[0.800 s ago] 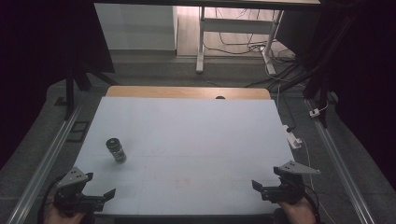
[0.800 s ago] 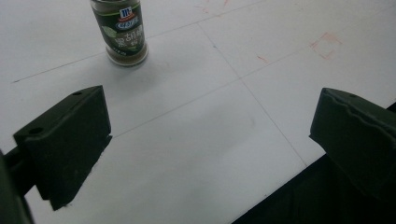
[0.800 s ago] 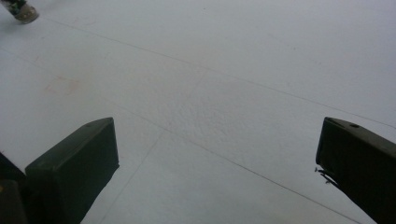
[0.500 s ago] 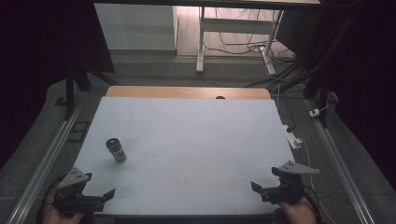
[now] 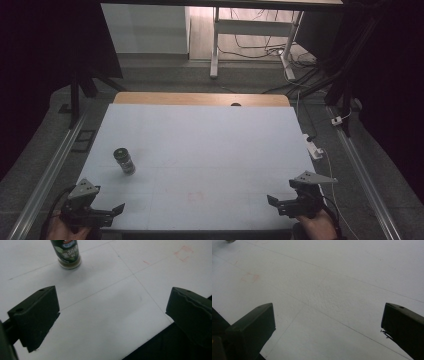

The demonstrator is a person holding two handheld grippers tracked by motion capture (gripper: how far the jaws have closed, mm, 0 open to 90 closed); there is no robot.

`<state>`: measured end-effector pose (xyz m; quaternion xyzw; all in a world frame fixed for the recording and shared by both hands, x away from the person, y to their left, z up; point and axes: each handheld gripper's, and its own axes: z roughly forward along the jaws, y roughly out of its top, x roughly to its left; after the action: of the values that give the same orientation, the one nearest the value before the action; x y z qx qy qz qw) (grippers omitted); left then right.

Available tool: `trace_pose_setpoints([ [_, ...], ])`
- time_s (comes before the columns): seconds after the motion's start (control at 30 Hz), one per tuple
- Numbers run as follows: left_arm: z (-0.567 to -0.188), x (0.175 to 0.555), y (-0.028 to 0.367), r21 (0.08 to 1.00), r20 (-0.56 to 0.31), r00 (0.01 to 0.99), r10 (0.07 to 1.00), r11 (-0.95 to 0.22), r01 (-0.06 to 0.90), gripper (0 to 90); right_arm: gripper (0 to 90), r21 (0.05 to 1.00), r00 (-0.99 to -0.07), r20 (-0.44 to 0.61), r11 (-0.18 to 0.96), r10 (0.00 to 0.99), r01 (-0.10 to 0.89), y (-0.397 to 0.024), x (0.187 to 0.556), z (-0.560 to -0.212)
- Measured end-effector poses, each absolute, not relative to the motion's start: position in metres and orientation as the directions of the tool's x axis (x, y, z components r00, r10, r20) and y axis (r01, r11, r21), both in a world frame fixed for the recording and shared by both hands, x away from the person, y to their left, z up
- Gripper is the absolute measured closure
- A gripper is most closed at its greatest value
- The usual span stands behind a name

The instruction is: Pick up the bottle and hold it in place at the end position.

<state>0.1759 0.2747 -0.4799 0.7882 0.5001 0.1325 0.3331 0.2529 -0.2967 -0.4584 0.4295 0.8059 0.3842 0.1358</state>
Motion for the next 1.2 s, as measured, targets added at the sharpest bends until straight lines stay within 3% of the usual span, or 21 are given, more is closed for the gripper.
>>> trace_pose_setpoints([
  [0.4,-0.482,0.181,0.284,0.652,-0.233,0.488,0.841,-0.238,0.720,2.2,0.0,0.729,-0.600,0.118,0.341,0.791,0.593,-0.296,0.254,-0.459],
  [0.6,-0.480,0.183,0.286,0.691,-0.204,0.484,0.851,-0.225,0.687,2.1,0.0,0.725,-0.603,0.115,0.348,0.790,0.594,-0.296,0.254,-0.459],
  [1.2,-0.484,0.201,0.281,0.690,-0.148,0.445,0.883,-0.230,0.686,0.3,0.0,0.715,-0.615,0.105,0.370,0.782,0.593,-0.293,0.255,-0.460],
])
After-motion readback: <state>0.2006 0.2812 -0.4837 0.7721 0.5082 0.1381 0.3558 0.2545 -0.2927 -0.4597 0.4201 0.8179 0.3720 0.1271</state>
